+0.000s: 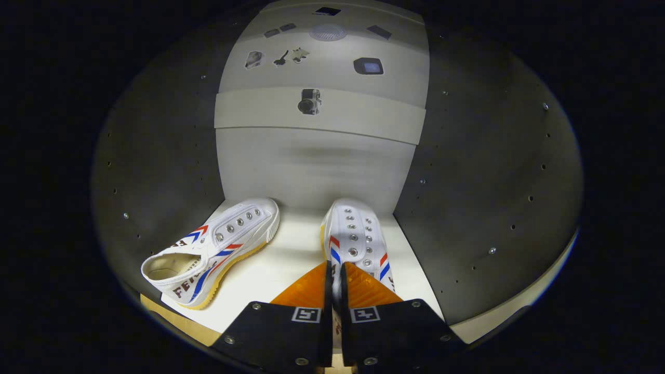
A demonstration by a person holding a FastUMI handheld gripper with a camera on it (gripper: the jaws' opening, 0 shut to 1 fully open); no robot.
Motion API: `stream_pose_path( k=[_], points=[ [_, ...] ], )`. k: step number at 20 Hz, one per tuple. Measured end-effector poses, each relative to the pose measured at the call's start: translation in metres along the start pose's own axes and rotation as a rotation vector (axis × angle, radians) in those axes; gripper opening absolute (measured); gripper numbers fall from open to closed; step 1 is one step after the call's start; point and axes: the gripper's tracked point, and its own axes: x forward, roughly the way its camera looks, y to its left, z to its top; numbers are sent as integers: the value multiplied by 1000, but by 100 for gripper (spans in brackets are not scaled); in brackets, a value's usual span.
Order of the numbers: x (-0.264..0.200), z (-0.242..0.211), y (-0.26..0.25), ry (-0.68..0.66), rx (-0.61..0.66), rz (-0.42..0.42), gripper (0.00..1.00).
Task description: Open the shoe cabinet door, grab the shoes and put them into the shoe cabinet, then close the shoe cabinet door.
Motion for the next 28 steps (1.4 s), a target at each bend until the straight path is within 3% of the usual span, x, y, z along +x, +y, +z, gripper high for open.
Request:
stream_pose_path(
  k=[1, 4, 6, 7, 11, 13, 18, 28],
  points=[
    [-6, 6, -6, -31, -12, -19, 14],
    [-24, 22, -14, -86, -5, -50, 20],
    [-40, 25, -19, -99, 27, -50, 38],
    [-48, 27, -22, -109, 36, -56, 53],
    [-93, 29, -24, -154, 55, -49, 88],
    [-120, 29, -22, -189, 54, -39, 94],
    [-193, 20, -15, -254, 61, -12, 95],
    [-342, -27, -40, -347, 62, -55, 95]
  ],
)
